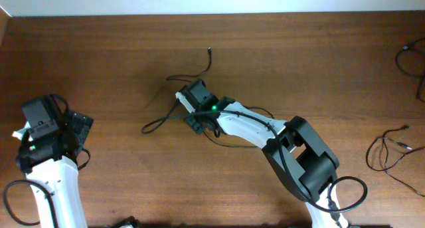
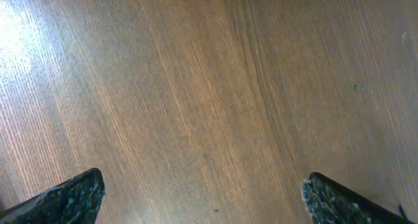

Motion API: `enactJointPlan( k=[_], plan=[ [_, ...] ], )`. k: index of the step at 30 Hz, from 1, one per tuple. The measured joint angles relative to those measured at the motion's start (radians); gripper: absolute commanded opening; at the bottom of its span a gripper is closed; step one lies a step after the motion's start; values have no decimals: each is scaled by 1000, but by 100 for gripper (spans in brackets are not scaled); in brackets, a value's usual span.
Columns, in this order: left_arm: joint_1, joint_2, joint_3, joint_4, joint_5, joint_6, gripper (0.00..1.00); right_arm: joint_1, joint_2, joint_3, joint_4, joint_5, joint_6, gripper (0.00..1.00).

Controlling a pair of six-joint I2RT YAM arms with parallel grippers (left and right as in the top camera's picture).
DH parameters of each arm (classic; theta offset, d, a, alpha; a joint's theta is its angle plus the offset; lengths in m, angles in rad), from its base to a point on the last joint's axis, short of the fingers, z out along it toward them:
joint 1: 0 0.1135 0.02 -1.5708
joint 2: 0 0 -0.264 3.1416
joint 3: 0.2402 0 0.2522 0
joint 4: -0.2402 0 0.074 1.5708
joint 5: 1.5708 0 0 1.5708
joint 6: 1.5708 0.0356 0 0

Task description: Untangle cables

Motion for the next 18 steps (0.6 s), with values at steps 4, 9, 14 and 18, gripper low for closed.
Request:
enactJointPlan(
  k=[4, 9, 14, 18],
  plan=[
    [0, 0, 0, -30, 2, 0, 99, -63, -10, 109, -295, 114, 44, 4],
    [0, 0, 0, -35, 3, -1, 99, -349, -32, 581, -508, 206, 35, 4],
    [0, 0, 0, -36, 3, 0, 99, -665, -98, 798, -508, 141, 31, 4],
    [0, 0, 0, -36, 3, 0, 99, -843, -95, 795, -521, 122, 2, 4]
  ],
)
